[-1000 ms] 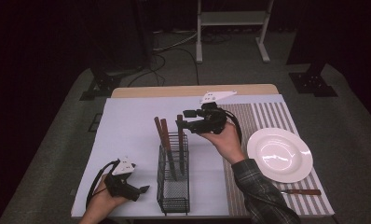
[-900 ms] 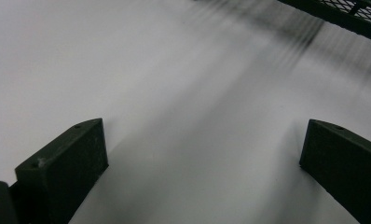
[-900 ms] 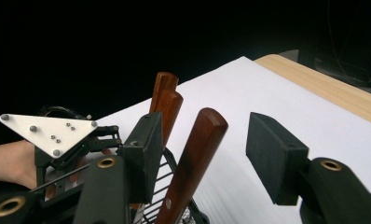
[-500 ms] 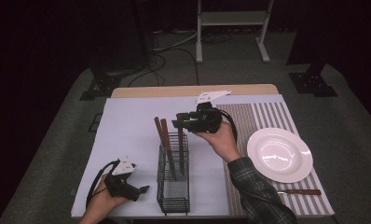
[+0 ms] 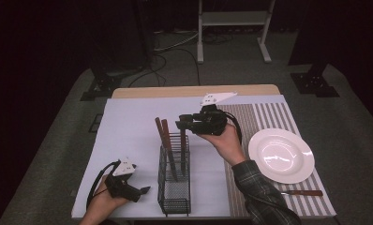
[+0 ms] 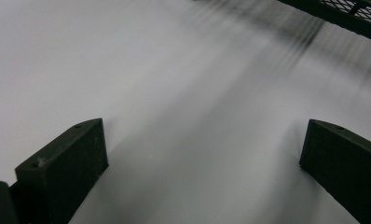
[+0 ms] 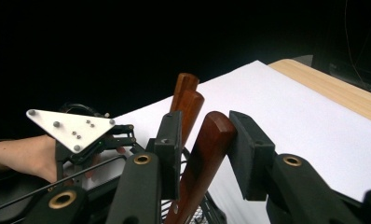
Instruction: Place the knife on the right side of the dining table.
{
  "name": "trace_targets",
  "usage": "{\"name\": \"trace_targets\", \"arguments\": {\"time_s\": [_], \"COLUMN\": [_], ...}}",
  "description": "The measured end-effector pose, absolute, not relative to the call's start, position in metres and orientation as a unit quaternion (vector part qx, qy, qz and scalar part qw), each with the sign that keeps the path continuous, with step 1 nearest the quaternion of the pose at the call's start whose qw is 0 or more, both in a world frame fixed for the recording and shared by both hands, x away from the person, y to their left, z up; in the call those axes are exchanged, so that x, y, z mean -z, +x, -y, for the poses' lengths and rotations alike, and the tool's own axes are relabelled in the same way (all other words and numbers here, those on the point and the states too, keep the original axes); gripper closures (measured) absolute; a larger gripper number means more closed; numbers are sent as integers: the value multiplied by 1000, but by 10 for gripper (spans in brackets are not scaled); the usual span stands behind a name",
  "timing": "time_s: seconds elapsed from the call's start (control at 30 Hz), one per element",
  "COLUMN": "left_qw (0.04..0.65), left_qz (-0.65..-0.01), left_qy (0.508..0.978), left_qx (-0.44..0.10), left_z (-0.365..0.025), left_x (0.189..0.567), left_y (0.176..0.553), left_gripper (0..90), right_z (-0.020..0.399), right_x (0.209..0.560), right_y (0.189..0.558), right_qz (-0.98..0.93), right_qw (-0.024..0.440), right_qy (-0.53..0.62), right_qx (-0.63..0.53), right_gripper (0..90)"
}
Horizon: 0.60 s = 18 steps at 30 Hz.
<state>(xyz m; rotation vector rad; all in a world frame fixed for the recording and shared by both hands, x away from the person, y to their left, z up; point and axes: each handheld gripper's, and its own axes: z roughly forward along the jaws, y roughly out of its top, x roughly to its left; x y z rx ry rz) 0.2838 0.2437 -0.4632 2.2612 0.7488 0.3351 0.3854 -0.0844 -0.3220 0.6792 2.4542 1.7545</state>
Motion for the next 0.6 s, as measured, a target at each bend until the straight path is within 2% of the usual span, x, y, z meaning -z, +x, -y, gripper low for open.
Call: {"name": "trace_targets", "arguments": {"time_s": [0.6], "left_qw": [360], "left_qz": [-290], "left_qy": [877], "left_qx": [-131], "left_z": [-244], "left_x": [463], "left_y": [284], "left_gripper": [0], "right_z": [86], "right_x": [313], "right_y": [366], "right_qz": [-796], "right_qw": [27], "right_qy": [193], "right_qx": [-573], "right_gripper": [734]}}
